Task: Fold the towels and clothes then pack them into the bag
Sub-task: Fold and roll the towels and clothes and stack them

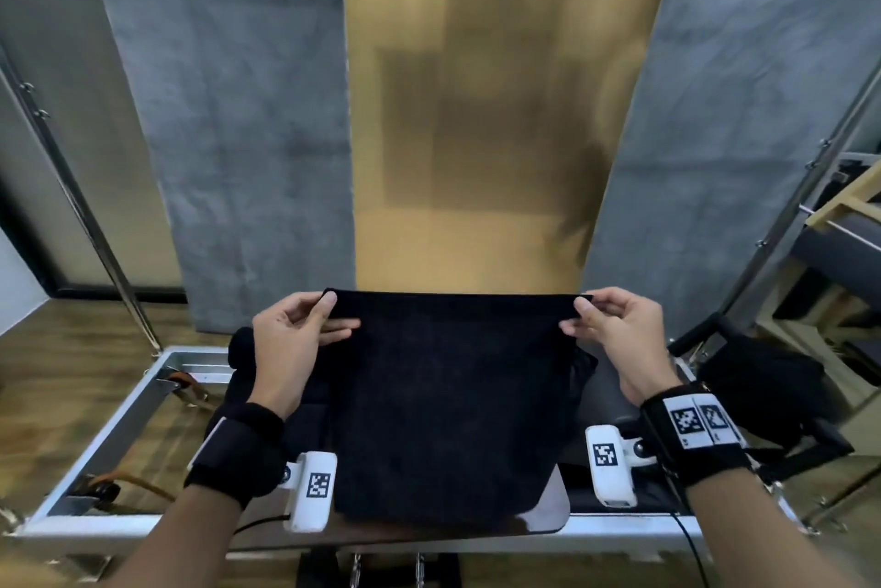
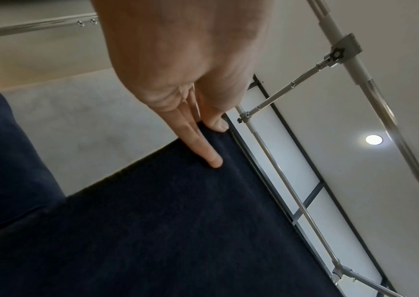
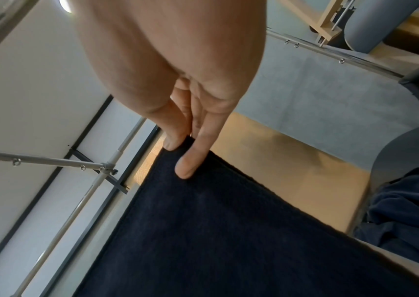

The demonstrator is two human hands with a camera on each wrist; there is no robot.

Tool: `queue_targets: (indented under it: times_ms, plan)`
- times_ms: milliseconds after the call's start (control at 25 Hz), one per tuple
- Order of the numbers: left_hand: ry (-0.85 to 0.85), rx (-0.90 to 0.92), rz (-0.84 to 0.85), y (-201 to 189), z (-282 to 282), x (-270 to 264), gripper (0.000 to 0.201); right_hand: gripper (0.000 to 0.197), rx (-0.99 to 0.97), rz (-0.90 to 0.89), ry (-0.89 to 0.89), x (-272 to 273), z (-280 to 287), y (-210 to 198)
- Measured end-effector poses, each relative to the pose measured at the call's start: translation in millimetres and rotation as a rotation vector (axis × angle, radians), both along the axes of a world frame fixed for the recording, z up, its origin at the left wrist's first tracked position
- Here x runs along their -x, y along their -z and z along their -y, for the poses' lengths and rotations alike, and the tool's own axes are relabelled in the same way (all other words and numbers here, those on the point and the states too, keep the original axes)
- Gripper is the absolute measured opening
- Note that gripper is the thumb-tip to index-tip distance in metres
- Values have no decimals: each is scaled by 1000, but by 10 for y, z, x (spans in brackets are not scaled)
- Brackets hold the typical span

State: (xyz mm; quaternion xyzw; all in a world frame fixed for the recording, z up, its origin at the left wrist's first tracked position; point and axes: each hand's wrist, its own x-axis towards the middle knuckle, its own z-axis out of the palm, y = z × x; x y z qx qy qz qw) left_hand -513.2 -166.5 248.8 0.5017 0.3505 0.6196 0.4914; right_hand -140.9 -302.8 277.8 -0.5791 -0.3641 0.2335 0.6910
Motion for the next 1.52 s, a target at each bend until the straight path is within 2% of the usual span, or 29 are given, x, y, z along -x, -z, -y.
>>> queue_targets:
  times_ms: [40,160,280,400,520,600,680,800,880,920,1040,1160,1240,1360,1520]
  plan:
    - [4,-11,15,-19,-37,-38,9,2,-16,4,-20,22,-45,-28]
    - [9,-73,38,-139,-129,-114,7,13,-96,22,-14,62,-164,-150]
    - [26,-103,34,-155,-144,-80,11,12,-155,13,-22,79,-140,-160]
    - [83,-82,-18,125,6,42,15,9,-122,-52,-37,110,58,151]
    - [144,93,-55,741,304,237,18,15,42,-111,-83,230,347,800]
    - [92,242,-212,1219,523,344,27,19,262,-138,-92,354,560,1309]
    - [60,360,-475,1629,729,428,35,22,508,-159,-121,474,776,1772]
    - [144,456,-900,1893,911,471,46,30,744,-67,-145,528,957,2170]
    - [122,367,-1130,1905,884,419,54,27,740,-27,-100,480,905,2213]
    - [100,308,-1171,1884,842,363,56,25,713,6,-79,444,837,2186]
    - [71,136,-1144,1838,640,47,48,19,643,105,-52,307,486,2092]
    - [139,51,-1041,1795,369,-370,24,21,609,108,-67,168,34,2034]
    - [229,35,-1045,1796,204,-587,8,24,608,139,-62,115,-279,1990]
    - [348,54,-1218,1873,-111,-839,47,22,633,344,-48,55,-748,1954]
    - [572,68,-1513,1890,-429,-1117,96,34,768,649,-132,9,-1185,1993]
